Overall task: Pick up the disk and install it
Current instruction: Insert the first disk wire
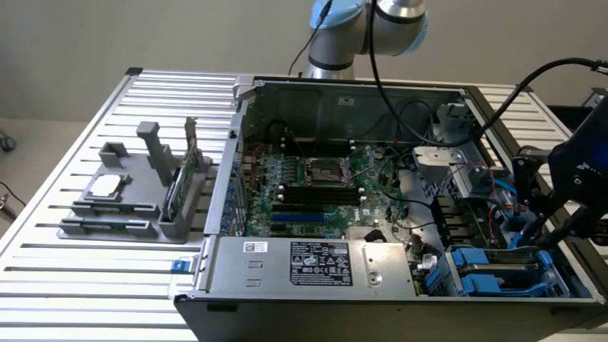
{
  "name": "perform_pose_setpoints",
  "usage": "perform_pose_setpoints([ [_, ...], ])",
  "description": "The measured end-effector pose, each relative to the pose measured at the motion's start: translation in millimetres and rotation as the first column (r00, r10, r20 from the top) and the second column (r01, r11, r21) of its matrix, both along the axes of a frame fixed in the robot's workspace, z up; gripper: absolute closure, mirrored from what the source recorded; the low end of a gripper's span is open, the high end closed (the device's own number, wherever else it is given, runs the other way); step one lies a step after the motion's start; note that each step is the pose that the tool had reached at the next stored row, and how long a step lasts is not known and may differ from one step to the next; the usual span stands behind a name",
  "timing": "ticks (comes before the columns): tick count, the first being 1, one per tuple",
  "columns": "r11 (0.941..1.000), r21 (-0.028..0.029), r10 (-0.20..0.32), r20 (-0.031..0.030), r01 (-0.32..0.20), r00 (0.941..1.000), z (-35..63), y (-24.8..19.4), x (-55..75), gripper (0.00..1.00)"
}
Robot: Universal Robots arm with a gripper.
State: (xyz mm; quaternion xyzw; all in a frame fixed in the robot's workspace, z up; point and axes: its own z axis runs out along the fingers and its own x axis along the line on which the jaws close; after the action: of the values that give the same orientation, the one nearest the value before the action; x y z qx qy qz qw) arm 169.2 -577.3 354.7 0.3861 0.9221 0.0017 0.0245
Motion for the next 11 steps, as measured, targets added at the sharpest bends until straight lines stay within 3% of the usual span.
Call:
perform_pose_setpoints([
  [3,1.0000,0.0003,-0.004,-0.0035,0.004,1.0000,-0.3,-0.9,2.4,0.73],
  [5,1.0000,0.0019,-0.004,-0.0111,0.004,0.9999,-0.3,-2.2,3.7,0.73],
  [7,1.0000,0.0063,-0.003,-0.0229,0.004,0.9997,-0.3,-3.6,4.2,0.73],
  [9,0.9999,0.0156,-0.003,-0.0330,0.004,0.9994,-0.3,-4.7,4.6,0.73],
  [11,0.9996,0.0263,-0.003,-0.0372,0.004,0.9993,-0.3,-5.8,5.1,0.73],
])
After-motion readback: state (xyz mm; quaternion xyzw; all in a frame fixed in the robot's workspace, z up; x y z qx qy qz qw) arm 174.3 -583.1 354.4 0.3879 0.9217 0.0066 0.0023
